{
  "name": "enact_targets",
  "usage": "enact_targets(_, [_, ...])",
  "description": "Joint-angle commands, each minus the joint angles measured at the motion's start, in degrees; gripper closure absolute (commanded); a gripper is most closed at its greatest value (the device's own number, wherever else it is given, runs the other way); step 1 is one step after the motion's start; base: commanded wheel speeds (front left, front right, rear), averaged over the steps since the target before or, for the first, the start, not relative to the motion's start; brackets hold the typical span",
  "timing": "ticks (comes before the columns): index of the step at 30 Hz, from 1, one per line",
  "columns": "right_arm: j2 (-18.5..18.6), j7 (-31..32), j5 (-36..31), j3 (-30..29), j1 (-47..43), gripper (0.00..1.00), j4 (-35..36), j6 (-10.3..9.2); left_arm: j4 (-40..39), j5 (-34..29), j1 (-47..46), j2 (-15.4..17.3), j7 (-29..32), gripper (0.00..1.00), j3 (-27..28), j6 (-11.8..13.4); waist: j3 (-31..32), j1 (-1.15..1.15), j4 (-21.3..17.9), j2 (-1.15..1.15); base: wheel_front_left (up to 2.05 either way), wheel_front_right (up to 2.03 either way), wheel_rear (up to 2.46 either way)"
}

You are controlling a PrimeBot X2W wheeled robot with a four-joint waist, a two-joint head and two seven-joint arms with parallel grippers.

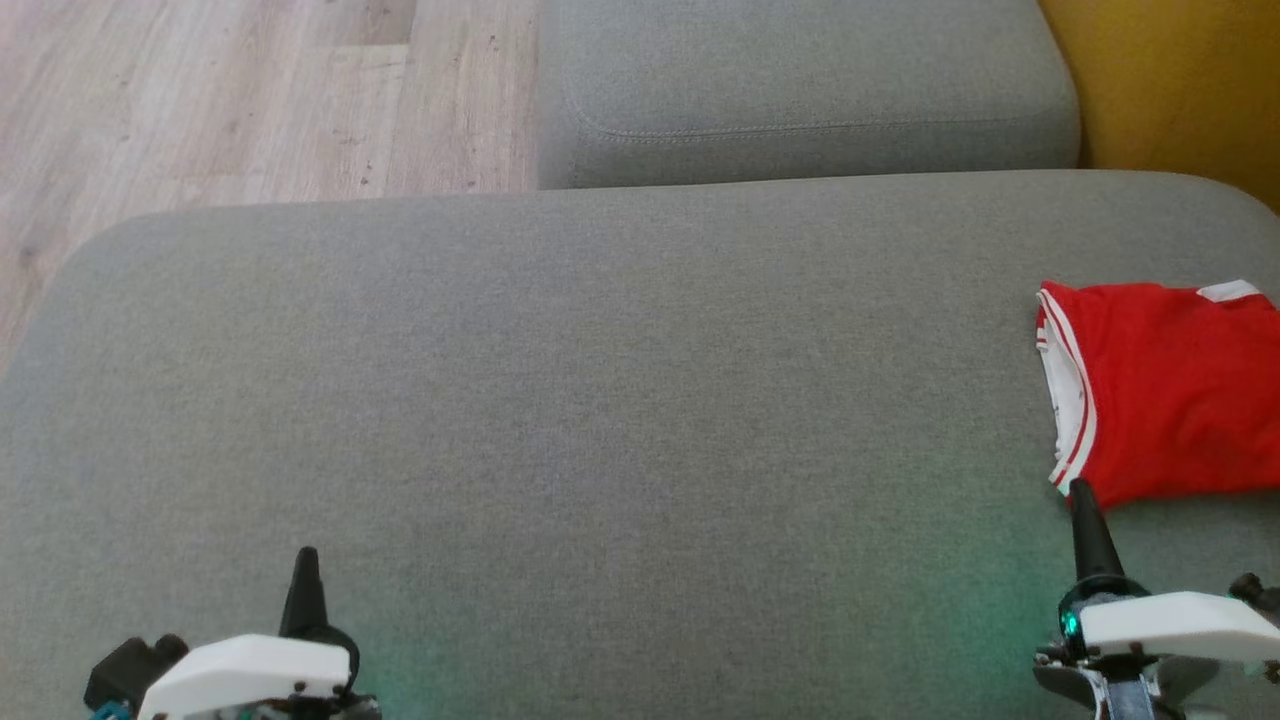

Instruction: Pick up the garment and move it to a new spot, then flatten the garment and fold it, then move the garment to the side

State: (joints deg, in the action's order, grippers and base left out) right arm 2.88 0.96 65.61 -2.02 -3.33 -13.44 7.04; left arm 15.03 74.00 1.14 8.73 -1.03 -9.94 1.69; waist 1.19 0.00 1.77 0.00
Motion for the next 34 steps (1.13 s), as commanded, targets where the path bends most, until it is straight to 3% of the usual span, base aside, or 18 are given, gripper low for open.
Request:
enact_targets(1, [1.32,0.27,1.38,0.57,3.10,1.00,1.65,0.30,-1.39,0.87,-3.71,0.13,0.16,1.00,2.45,-0.68,-0.03,0.00,-0.03,0.00,0.00,0.00,0.00])
enact_targets(34, [1.34,3.26,22.67,-1.98,8.07,1.00,-0.04,0.42,-1.07,15.00,-6.56,-4.30,5.67,1.00,13.17,-7.44,-1.10,0.00,-1.41,0.00,0.00,0.00,0.00])
